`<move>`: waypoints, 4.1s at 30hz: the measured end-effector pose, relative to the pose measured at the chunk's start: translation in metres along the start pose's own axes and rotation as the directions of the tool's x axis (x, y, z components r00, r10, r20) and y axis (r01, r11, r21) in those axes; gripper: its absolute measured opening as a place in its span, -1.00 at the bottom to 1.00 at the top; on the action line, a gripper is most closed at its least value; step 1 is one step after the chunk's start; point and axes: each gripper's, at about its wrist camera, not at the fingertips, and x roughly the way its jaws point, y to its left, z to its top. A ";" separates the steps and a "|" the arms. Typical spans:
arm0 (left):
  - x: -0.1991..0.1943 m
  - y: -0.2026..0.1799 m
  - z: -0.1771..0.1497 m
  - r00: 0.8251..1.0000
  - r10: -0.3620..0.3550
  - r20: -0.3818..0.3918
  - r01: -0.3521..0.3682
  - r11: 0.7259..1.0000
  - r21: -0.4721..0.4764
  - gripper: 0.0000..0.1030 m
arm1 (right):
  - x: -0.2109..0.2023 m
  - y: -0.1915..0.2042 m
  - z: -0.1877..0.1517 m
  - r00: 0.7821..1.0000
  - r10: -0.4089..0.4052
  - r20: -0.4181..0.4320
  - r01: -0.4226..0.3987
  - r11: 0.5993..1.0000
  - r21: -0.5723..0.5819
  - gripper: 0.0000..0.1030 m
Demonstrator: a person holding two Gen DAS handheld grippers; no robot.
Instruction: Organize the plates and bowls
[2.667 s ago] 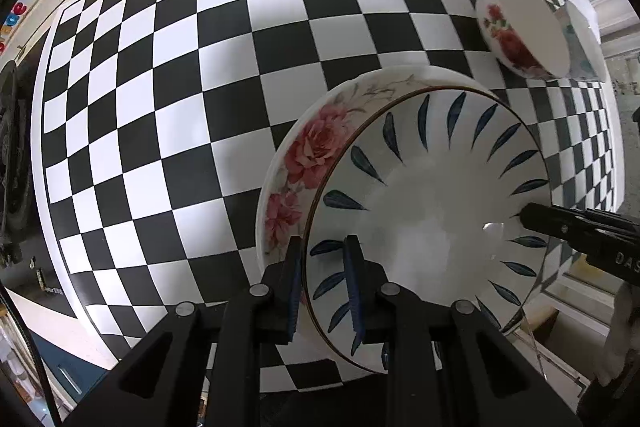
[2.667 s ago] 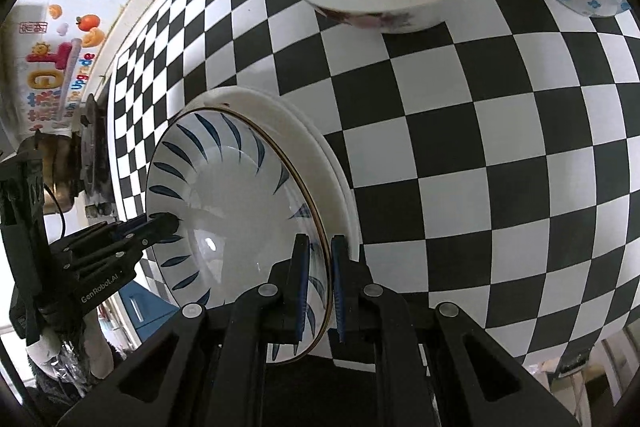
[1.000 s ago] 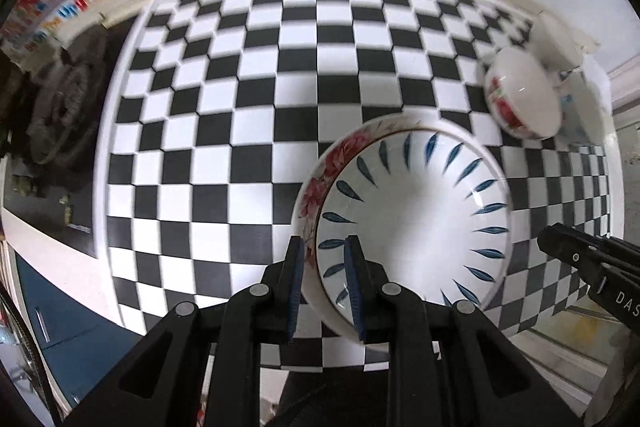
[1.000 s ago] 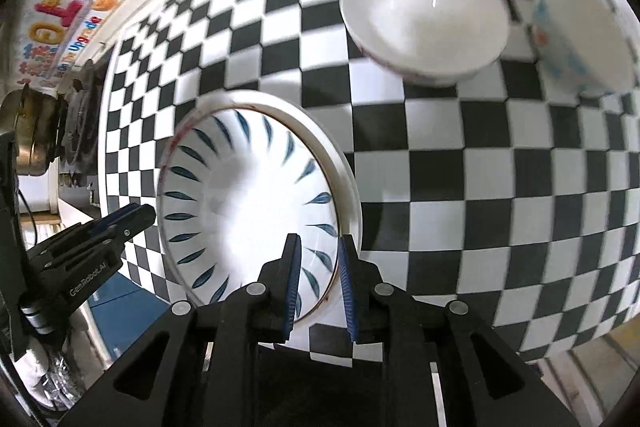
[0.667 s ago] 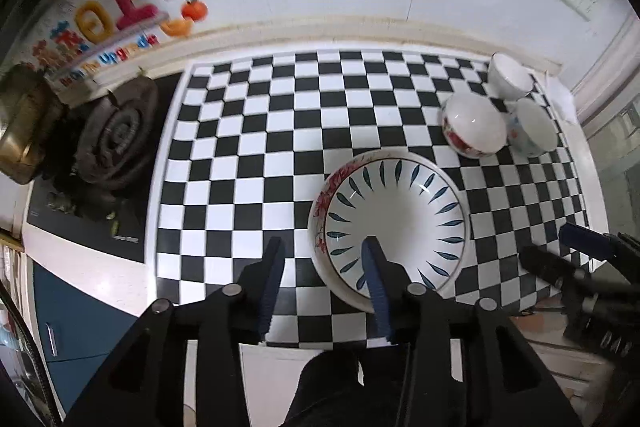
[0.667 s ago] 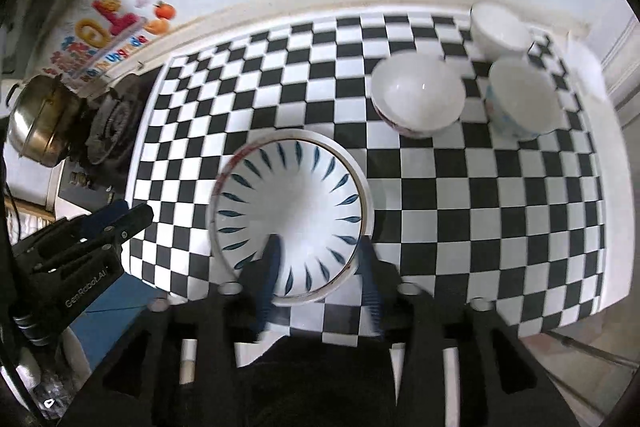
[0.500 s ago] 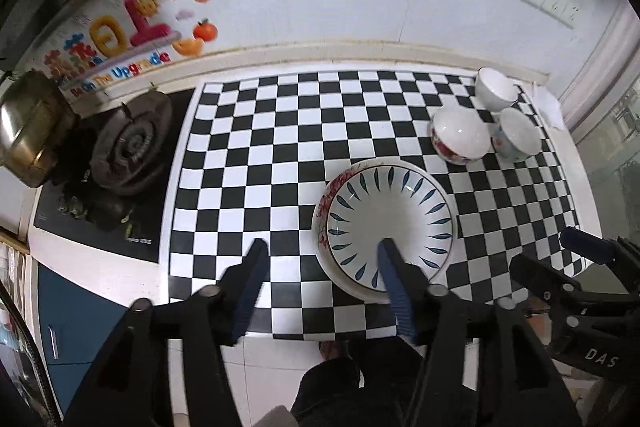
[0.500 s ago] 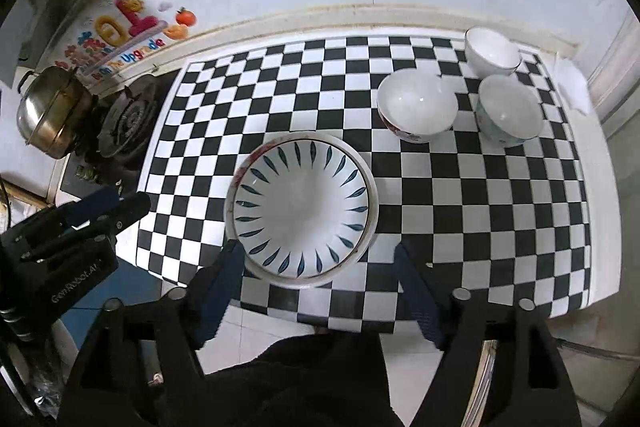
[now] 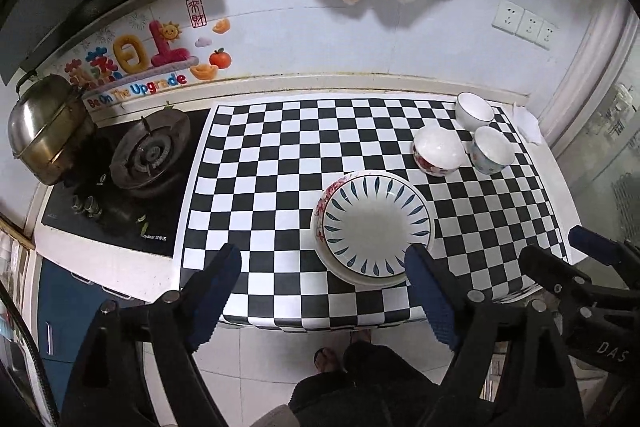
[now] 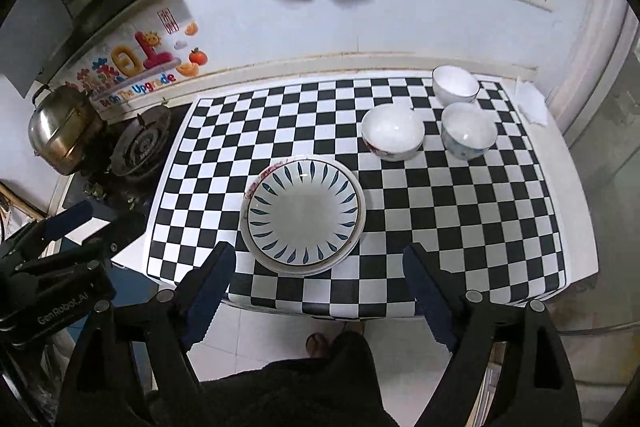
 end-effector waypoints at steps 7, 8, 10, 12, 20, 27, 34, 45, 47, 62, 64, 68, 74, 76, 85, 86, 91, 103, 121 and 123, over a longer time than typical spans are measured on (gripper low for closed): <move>-0.012 -0.003 -0.007 1.000 -0.010 0.021 0.010 1.000 0.010 0.62 | -0.020 0.001 -0.011 1.000 -0.011 0.014 0.011 1.000 0.006 0.71; -0.013 -0.003 -0.008 1.000 -0.011 0.022 0.011 1.000 0.010 0.62 | -0.021 0.001 -0.011 1.000 -0.010 0.012 0.010 1.000 0.008 0.71; -0.014 -0.003 -0.008 1.000 -0.013 0.020 0.013 1.000 0.008 0.62 | -0.022 0.001 -0.013 1.000 -0.008 0.009 0.008 1.000 0.011 0.71; -0.014 -0.003 -0.007 1.000 -0.019 0.016 0.019 1.000 0.002 0.62 | -0.021 0.000 -0.011 1.000 -0.011 0.007 0.011 1.000 0.006 0.72; 0.024 -0.019 0.028 0.996 -0.086 -0.038 0.085 0.996 -0.021 0.62 | -0.014 -0.038 0.003 0.998 0.053 0.022 -0.056 0.991 0.125 0.72; 0.135 -0.068 0.091 0.967 -0.165 -0.196 0.165 0.986 -0.014 0.62 | 0.057 -0.141 0.052 0.998 0.066 -0.020 -0.058 0.956 0.286 0.72; 0.270 -0.115 0.147 0.917 -0.142 -0.373 0.148 0.989 -0.014 0.18 | 0.194 -0.222 0.106 0.965 0.199 -0.171 -0.112 0.901 0.418 0.57; 0.389 -0.148 0.165 0.791 -0.224 -0.569 0.235 0.970 -0.056 -0.34 | 0.341 -0.235 0.149 0.903 0.227 -0.366 -0.081 0.924 0.374 -0.35; 0.398 -0.152 0.164 0.777 -0.230 -0.586 0.241 0.969 -0.060 -0.45 | 0.357 -0.232 0.152 0.888 0.230 -0.398 -0.079 0.929 0.362 -0.55; 0.315 -0.180 0.109 0.789 -0.233 -0.568 0.286 0.958 0.005 -0.66 | 0.300 -0.235 0.120 0.880 0.235 -0.411 -0.112 0.947 0.302 -0.72; 0.308 -0.188 0.099 0.782 -0.236 -0.577 0.296 0.955 0.011 -0.66 | 0.287 -0.241 0.107 0.878 0.239 -0.415 -0.109 0.943 0.313 -0.72; 0.309 -0.202 0.083 0.761 -0.234 -0.604 0.307 0.952 0.018 -0.66 | 0.271 -0.252 0.082 0.875 0.228 -0.426 -0.089 0.943 0.322 -0.72; 0.315 -0.216 0.063 0.745 -0.208 -0.634 0.306 0.951 0.048 -0.67 | 0.268 -0.266 0.055 0.867 0.222 -0.446 -0.065 0.938 0.340 -0.72; 0.317 -0.218 0.059 0.740 -0.200 -0.642 0.305 0.951 0.055 -0.67 | 0.268 -0.269 0.050 0.865 0.222 -0.450 -0.060 0.936 0.346 -0.72; 0.324 -0.226 0.046 0.737 -0.177 -0.653 0.302 0.950 0.083 -0.66 | 0.273 -0.274 0.042 0.859 0.221 -0.462 -0.050 0.934 0.355 -0.73; 0.325 -0.230 0.045 0.736 -0.176 -0.653 0.302 0.950 0.083 -0.66 | 0.273 -0.273 0.042 0.858 0.219 -0.464 -0.049 0.935 0.350 -0.73; 0.326 -0.236 0.042 0.736 -0.168 -0.656 0.300 0.949 0.093 -0.66 | 0.274 -0.272 0.043 0.856 0.216 -0.470 -0.045 0.936 0.348 -0.73; 0.268 -0.236 0.100 0.807 -0.241 -0.539 0.327 0.943 0.068 -0.45 | 0.247 -0.299 0.065 0.865 0.258 -0.430 -0.062 0.906 0.418 -0.69; 0.411 -0.326 0.182 0.738 -0.259 -0.623 0.397 0.914 0.090 -0.52 | 0.316 -0.398 0.150 0.907 0.271 -0.321 -0.042 0.819 0.572 -0.05; 0.417 -0.331 0.179 0.727 -0.250 -0.639 0.400 0.911 0.098 -0.65 | 0.323 -0.398 0.151 0.908 0.263 -0.326 -0.035 0.822 0.568 -0.36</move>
